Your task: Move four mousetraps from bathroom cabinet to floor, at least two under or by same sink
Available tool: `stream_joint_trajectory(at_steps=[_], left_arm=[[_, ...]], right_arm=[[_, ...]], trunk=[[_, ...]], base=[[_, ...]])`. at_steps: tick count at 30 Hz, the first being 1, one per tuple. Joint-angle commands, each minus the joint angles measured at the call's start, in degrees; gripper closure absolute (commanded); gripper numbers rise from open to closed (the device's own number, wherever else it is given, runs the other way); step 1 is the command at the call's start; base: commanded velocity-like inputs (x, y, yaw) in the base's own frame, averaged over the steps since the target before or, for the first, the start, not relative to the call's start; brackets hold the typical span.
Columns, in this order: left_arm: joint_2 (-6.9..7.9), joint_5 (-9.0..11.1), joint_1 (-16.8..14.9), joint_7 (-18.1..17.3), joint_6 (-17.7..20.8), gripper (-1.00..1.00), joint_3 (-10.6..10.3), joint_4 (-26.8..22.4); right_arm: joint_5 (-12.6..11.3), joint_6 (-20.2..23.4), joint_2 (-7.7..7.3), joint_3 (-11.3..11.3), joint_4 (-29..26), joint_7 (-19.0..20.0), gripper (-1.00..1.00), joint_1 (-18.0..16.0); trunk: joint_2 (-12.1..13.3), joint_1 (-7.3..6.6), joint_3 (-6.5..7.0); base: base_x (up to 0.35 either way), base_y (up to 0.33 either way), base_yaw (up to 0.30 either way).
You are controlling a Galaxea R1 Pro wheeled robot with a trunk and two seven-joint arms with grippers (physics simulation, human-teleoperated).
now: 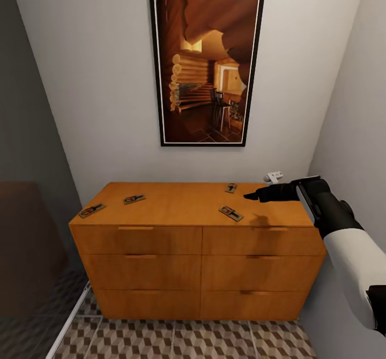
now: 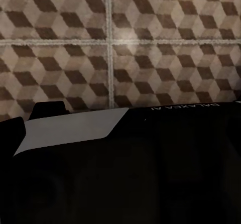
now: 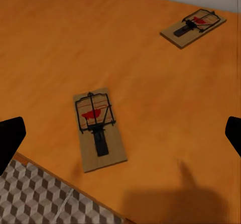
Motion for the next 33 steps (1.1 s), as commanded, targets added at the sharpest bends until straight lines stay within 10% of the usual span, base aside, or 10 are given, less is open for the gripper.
stream_joint_trajectory(at_steps=[1, 33], left_arm=[[0.03, 0.6, 0.0, 0.0, -0.1, -1.0, -0.5, 0.0], [-0.03, 0.6, 0.0, 0.0, -0.1, -1.0, -0.5, 0.0]], right_arm=[[1.3, 0.0, -0.05, 0.1, 0.0, 0.5, -1.0, 0.0], [5.9, 0.1, 0.27, 1.5, 0.0, 0.6, -1.0, 0.0]], trunk=[[0.0, 0.0, -0.06], [0.0, 0.0, -0.06]], base=[[0.0, 0.002, 0.0], [-0.015, 0.035, 0.0]])
